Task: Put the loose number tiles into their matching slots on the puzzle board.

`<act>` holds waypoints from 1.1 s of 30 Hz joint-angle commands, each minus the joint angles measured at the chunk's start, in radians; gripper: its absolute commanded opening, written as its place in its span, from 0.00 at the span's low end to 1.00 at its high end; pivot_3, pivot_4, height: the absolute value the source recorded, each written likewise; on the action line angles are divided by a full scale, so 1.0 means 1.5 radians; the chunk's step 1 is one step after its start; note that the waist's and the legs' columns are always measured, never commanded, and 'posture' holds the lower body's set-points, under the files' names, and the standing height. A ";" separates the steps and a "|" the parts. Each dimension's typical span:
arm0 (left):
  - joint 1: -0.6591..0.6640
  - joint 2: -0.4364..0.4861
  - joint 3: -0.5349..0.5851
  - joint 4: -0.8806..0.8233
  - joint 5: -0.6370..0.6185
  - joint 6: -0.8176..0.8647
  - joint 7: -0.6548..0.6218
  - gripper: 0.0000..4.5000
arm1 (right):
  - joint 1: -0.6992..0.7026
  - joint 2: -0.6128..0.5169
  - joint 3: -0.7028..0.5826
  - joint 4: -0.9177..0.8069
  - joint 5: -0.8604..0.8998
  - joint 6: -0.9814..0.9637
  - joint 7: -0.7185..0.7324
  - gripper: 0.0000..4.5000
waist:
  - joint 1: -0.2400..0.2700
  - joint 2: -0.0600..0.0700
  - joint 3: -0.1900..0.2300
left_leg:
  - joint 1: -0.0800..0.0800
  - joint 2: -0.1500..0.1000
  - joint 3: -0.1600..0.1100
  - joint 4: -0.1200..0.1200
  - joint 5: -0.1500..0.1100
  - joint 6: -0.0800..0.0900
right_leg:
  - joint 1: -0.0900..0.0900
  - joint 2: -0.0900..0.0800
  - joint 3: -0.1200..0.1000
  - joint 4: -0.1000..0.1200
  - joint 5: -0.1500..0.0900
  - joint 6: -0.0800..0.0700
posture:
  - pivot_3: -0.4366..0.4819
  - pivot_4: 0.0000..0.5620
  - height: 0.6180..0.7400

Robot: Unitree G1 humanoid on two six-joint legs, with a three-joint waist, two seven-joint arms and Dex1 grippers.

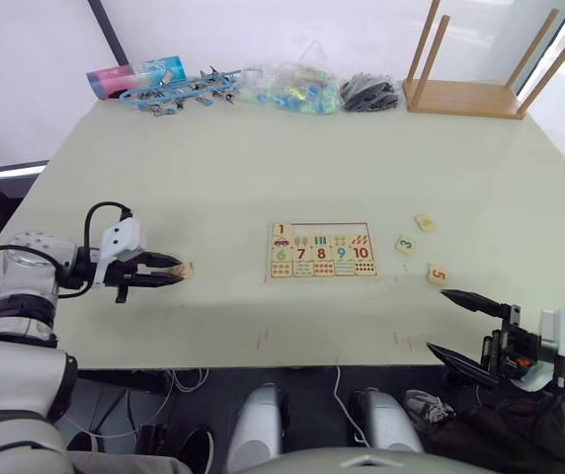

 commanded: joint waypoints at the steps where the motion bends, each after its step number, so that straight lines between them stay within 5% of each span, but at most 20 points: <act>1: -0.012 0.007 -0.019 -0.034 -0.021 0.003 -0.024 0.21 | 0.001 -0.005 -0.014 -0.024 0.012 -0.005 -0.001 1.00 | 0.001 0.000 0.000 | 0.000 0.000 0.000 0.000 0.000 0.000 | 0.000 0.000 0.000 0.000 0.000 0.000 | 0.48 0.27 0.98; 16: -0.145 -0.065 -0.021 -0.141 -0.023 0.116 -0.024 0.21 | 0.013 0.030 -0.019 -0.029 0.010 -0.023 -0.045 1.00 | -0.001 -0.001 0.000 | -0.003 0.000 0.000 0.004 0.000 0.000 | 0.001 0.003 0.000 0.001 0.000 0.000 | 0.48 0.27 0.98; 33: -0.350 -0.318 -0.023 0.046 0.216 0.108 0.097 0.21 | 0.089 0.109 -0.018 -0.068 -0.031 -0.100 -0.133 1.00 | 0.014 -0.002 0.001 | -0.005 -0.001 -0.002 0.006 0.000 0.000 | 0.002 0.005 0.002 0.000 -0.001 0.002 | 0.48 0.27 0.98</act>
